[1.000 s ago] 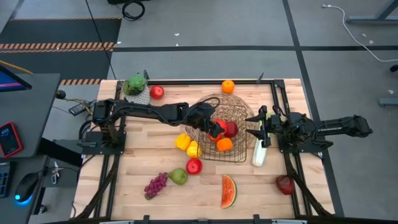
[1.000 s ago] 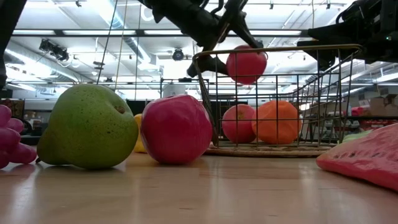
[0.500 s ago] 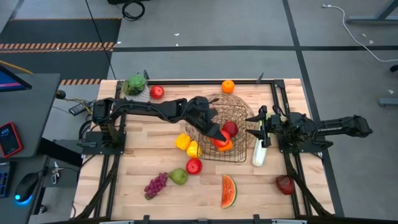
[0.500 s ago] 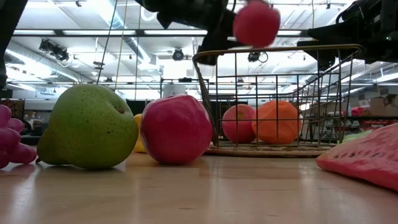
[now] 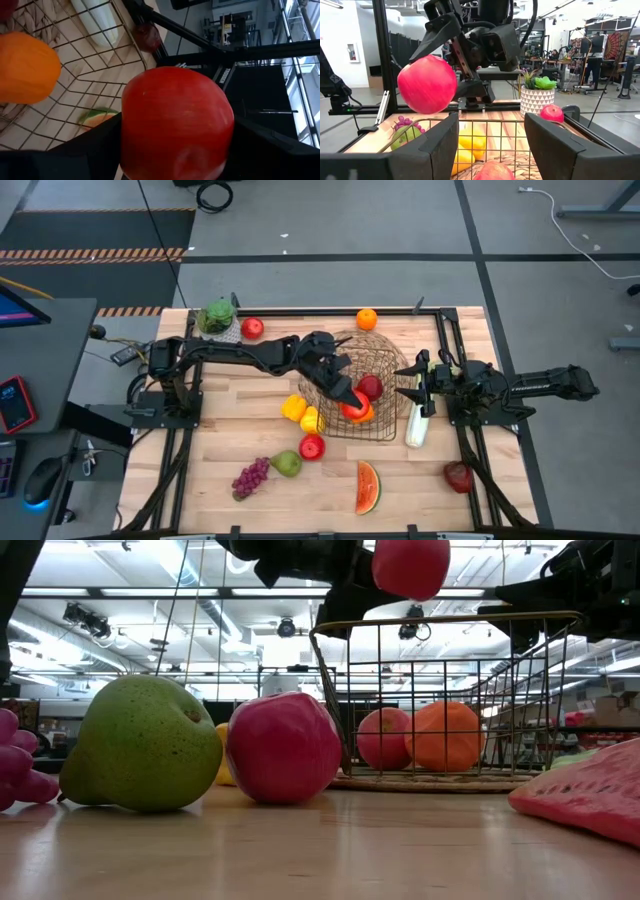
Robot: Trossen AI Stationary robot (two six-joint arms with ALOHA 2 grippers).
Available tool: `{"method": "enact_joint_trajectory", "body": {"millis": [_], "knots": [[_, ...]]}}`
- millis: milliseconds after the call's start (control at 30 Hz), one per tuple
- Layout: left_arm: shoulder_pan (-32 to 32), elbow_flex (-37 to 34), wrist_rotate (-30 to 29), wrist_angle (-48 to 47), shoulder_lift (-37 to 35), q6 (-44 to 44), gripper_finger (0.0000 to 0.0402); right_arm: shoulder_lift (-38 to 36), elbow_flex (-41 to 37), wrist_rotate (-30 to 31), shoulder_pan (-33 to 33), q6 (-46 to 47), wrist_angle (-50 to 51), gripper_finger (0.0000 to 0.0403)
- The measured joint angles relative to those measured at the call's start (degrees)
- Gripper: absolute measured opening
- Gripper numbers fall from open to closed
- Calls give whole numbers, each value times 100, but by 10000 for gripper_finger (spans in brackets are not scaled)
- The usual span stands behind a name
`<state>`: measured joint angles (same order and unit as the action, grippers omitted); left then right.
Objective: Build produce basket
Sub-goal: Put the middle red apple into the wire basket
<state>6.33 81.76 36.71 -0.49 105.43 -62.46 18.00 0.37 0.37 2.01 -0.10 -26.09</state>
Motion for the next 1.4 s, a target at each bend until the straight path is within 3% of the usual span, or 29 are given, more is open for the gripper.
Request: {"method": "enact_joint_trajectory", "body": {"millis": [133, 367, 600, 867, 1400], "knots": [[0, 0, 1, -6, 0, 308, 315, 0, 1, 0, 1, -1, 0, 231], [0, 0, -2, -13, 0, 3166, 315, 0, 0, 1, 1, -2, 0, 231], [64, 0, 0, -13, 0, 4102, 315, 0, 1, -1, 1, 0, 0, 231], [129, 0, -3, -22, 0, 5782, 316, 0, 1, 1, -1, 0, 0, 231], [79, -2, -27, -7, 0, 5789, 316, 0, 0, 1, 0, -1, 1, 231]]}}
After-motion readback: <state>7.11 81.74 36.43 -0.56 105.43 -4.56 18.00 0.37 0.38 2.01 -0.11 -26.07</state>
